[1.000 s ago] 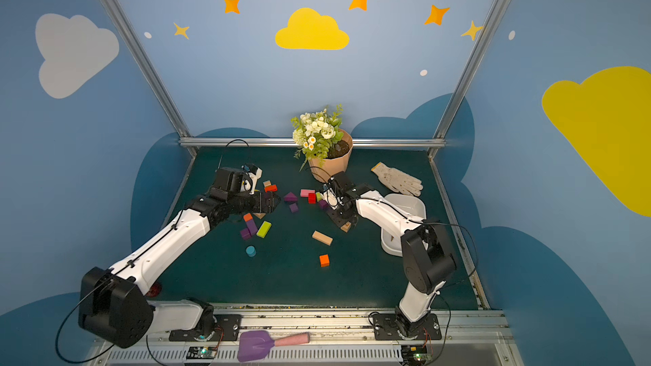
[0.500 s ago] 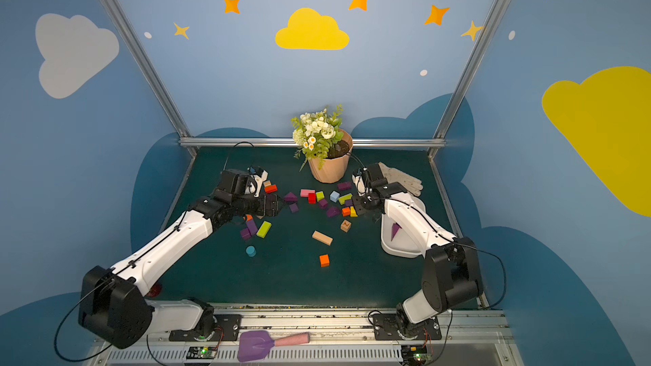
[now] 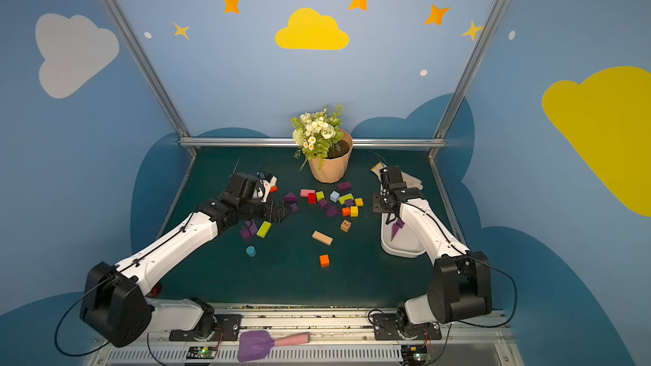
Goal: Pick purple bricks into the storage bin
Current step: Place the building block in the storage box.
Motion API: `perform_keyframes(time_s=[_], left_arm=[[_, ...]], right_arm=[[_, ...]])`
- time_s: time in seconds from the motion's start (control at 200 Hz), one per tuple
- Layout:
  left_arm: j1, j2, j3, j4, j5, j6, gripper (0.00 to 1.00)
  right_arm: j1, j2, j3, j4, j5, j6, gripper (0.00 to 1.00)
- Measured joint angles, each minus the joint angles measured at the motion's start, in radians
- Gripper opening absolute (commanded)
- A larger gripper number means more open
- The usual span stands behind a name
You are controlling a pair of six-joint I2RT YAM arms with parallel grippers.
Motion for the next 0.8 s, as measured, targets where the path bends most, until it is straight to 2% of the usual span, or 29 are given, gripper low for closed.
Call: perform_keyframes(time_s=[0.461,0.801], left_arm=[[-0.022,0.0,0.0,-0.003,-0.018,0.017,1.0],[-0.028,0.012,0.0,-0.007,-0.023,0.021,1.0]], right_arm=[[-0.137,0.004,-0.068,0.031,0.013,0.135,0.3],[-0.149,0.11,-0.069,0.099,-0.001,0.211,0.3]])
